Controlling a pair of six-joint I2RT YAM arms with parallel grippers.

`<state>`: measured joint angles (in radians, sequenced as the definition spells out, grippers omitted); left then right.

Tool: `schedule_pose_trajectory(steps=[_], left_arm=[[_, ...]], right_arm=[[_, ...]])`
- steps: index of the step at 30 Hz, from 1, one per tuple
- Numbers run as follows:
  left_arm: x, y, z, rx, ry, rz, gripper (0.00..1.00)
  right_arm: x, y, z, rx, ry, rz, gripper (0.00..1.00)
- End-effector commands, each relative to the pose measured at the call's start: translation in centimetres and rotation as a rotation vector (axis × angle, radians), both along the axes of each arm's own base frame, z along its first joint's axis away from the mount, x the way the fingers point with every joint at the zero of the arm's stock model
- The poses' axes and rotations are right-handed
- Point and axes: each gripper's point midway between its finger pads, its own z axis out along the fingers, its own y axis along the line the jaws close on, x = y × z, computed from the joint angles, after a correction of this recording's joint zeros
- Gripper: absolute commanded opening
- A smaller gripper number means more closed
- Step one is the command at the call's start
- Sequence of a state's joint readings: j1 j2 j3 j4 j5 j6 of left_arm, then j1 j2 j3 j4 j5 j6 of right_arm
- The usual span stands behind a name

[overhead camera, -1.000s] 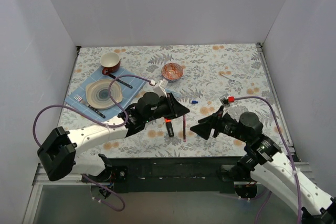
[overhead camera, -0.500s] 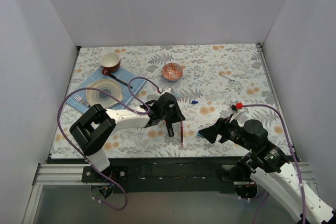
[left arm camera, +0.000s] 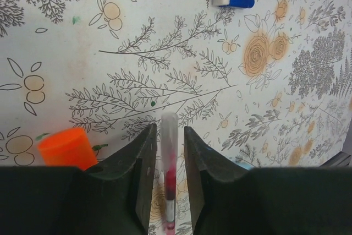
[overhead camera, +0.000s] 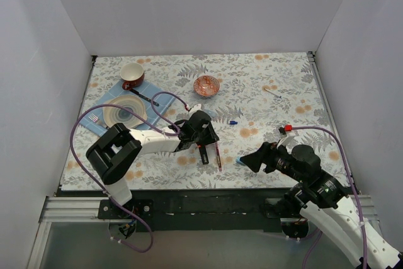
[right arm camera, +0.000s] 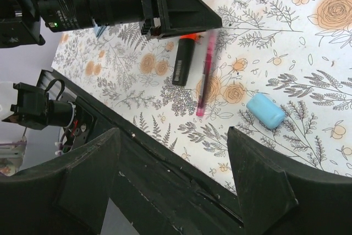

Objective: Insert the pens into the pen caps

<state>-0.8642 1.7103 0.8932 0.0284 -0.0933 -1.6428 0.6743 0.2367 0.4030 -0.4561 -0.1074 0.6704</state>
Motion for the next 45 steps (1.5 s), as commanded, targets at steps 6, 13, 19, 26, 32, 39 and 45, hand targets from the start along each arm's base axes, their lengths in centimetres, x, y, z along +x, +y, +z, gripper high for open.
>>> schedule_pose_trajectory(steps=[6, 13, 19, 26, 32, 39, 45], left_arm=[[0.3, 1.1, 0.2, 0.05, 0.002, 0.038, 0.33], [1.5, 1.5, 8.7, 0.03, -0.187, -0.016, 0.55], [0.5, 5.4, 16.1, 0.049, -0.384, -0.034, 0.76], [-1.4, 10.8, 17.7, 0.093, -0.522, 0.022, 0.98], [-2.5, 11.4, 15.2, 0.105, -0.494, -0.005, 0.98], [-3.0, 10.8, 17.5, 0.171, -0.493, -0.11, 0.98], [-2.9, 13.6, 19.0, 0.292, -0.646, -0.145, 0.98]], right_arm=[[0.7, 0.0, 1.9, 0.049, -0.001, -0.053, 0.82], [3.5, -0.3, -1.0, -0.049, 0.056, -0.163, 0.8], [9.2, -2.1, -0.1, -0.265, 0.035, -0.374, 0.8], [19.0, -5.3, 3.7, -0.426, -0.085, -0.579, 0.77], [28.1, -7.0, 2.1, -0.639, -0.15, -0.449, 0.76], [35.6, -8.7, -1.2, -0.702, -0.12, -0.215, 0.66], [38.9, -11.0, -5.4, -0.771, -0.067, -0.098, 0.63]])
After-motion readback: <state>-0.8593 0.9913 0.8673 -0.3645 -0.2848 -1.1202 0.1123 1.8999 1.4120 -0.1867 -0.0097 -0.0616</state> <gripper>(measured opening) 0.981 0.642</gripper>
